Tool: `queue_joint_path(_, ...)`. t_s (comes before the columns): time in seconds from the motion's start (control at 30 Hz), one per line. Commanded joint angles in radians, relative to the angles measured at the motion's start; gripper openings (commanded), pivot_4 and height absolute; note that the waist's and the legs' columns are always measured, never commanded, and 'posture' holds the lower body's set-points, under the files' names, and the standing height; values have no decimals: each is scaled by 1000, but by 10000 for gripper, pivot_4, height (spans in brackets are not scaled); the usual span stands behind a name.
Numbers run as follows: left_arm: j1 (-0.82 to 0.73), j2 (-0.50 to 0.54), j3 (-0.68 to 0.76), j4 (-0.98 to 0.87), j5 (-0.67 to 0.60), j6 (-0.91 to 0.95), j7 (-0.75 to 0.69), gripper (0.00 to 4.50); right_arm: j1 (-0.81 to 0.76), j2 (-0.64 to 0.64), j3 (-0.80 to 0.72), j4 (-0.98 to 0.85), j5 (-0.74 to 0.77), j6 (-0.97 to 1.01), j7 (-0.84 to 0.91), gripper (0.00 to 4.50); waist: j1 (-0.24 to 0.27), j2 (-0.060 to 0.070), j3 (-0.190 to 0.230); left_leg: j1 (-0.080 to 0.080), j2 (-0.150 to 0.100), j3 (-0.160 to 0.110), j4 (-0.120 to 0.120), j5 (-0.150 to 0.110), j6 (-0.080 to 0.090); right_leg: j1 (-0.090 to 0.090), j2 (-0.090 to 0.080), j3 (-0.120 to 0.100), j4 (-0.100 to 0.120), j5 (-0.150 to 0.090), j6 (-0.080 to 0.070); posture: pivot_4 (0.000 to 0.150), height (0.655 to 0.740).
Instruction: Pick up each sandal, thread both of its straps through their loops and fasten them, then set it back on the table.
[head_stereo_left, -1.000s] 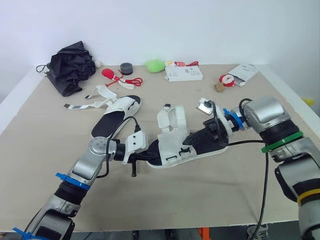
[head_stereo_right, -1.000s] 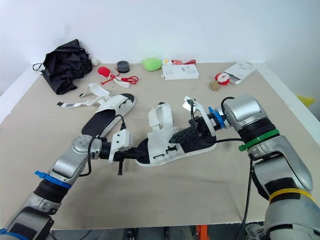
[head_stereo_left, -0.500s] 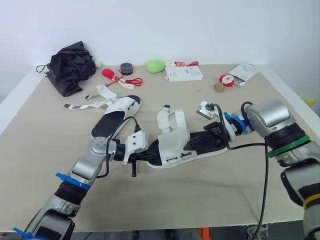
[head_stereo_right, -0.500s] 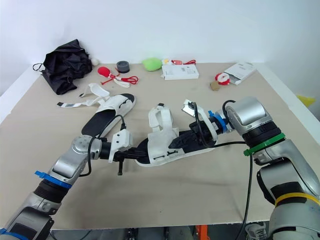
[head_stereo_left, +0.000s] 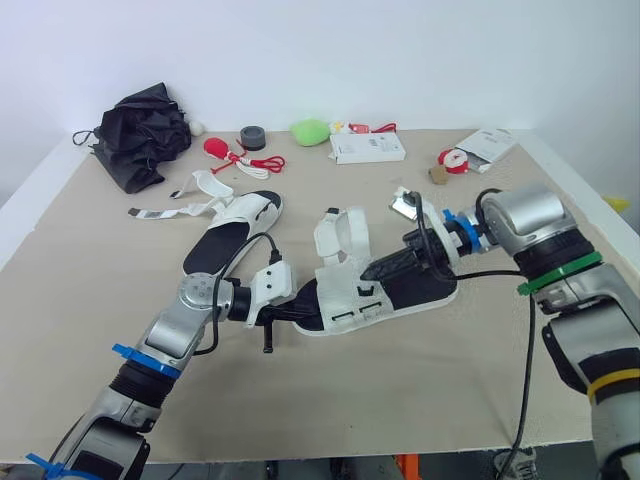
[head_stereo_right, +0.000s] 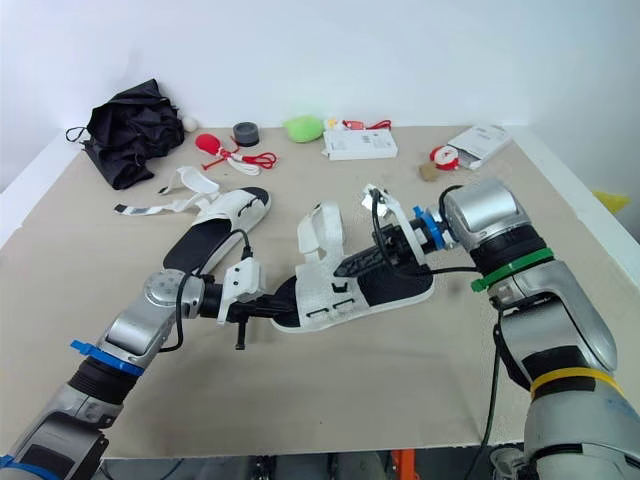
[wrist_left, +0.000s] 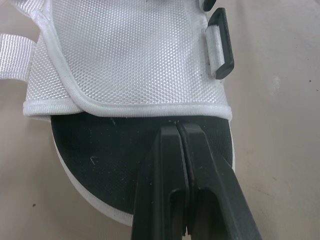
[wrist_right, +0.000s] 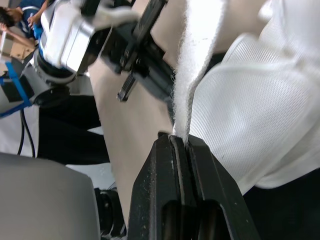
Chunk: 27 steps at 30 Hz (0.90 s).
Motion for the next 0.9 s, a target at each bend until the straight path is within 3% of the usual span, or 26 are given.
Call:
queue_joint_path(0.03, 38, 10, -70, 49, 34, 37, -23, 0, -44, 0, 25, 15, -19, 9, 58, 252, 0, 0, 0, 0, 0, 0, 0, 0, 0, 0, 0, 0, 0, 0, 0, 1500, 7400)
queue_joint_path(0.5, 44, 10, -63, 56, 33, 42, -17, 0, -43, -36, 102, -44, 35, 80, 86, 252, 0, 0, 0, 0, 0, 0, 0, 0, 0, 0, -1, 0, 0, 0, 0, 1500, 7400)
queue_joint_path(0.9, 45, 8, -65, 64, 35, 37, -17, 0, -81, -3, 112, 42, 28, 99, 86, 252, 0, 0, 0, 0, 0, 0, 0, 0, 0, 0, -1, -1, 0, 0, 0, 1500, 7400)
